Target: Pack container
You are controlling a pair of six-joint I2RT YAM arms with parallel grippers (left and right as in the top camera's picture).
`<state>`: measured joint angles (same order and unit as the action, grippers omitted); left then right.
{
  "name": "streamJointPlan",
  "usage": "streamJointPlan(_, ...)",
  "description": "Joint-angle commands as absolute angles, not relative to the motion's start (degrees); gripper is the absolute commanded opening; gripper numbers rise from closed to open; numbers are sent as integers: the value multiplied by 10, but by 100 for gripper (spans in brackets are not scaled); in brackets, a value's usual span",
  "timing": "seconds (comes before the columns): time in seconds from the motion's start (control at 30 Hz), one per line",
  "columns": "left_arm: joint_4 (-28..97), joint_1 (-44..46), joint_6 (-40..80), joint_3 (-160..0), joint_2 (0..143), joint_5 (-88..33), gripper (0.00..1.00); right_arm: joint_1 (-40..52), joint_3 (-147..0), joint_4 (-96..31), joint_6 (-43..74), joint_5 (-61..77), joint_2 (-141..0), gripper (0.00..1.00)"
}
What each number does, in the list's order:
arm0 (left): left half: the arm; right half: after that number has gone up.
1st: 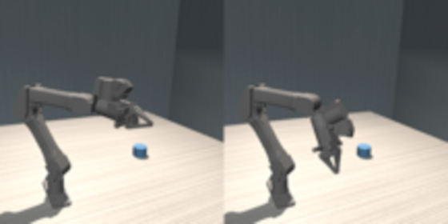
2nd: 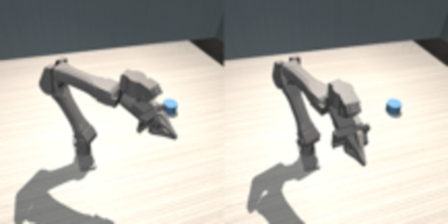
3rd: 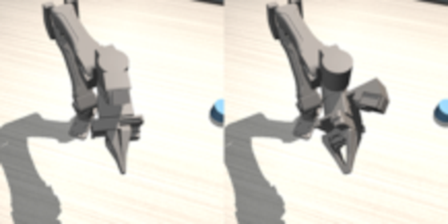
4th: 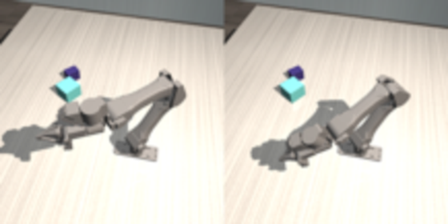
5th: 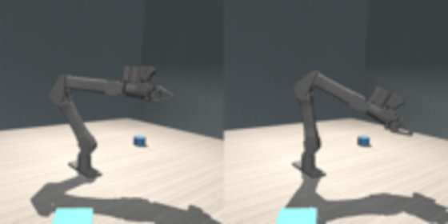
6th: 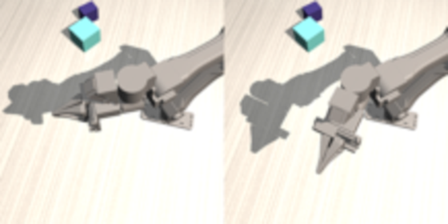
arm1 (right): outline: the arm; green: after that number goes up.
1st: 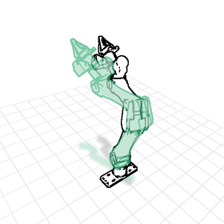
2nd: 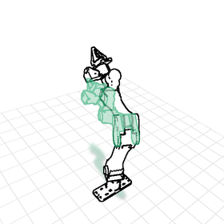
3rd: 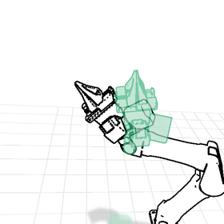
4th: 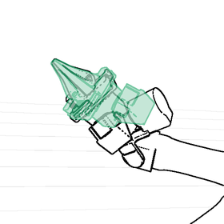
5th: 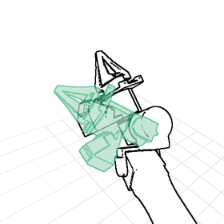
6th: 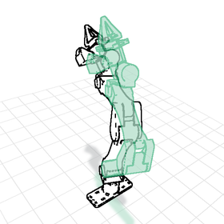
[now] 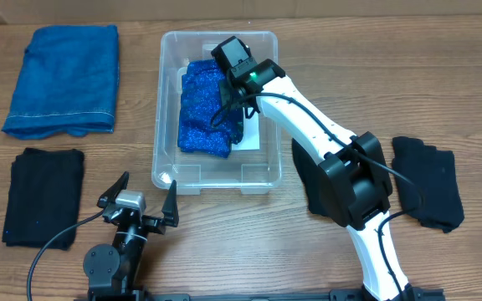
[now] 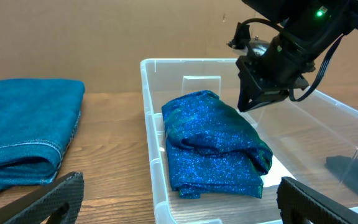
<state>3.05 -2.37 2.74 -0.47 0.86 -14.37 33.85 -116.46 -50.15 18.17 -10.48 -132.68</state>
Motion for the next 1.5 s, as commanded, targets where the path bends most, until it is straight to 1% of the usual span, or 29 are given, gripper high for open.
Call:
streamJointPlan(0.0,30,-27,17,-3,3,-145,100,341,-1176,-496,178,-131,-1328,6)
streamJointPlan(0.5,30,-27,17,-3,3,-145,100,344,-1140,-479,203,-130,-1330,6)
streamJointPlan(1.0,30,-27,17,-3,3,-145,100,348,-1134,-475,217,-58,-1358,6)
streamJointPlan(1.23,30,-27,17,-3,3,-145,100,350,-1134,-450,208,8,-1358,6)
streamJointPlan(1.47,30,-27,17,-3,3,-145,100,350,-1134,-442,208,11,-1358,6)
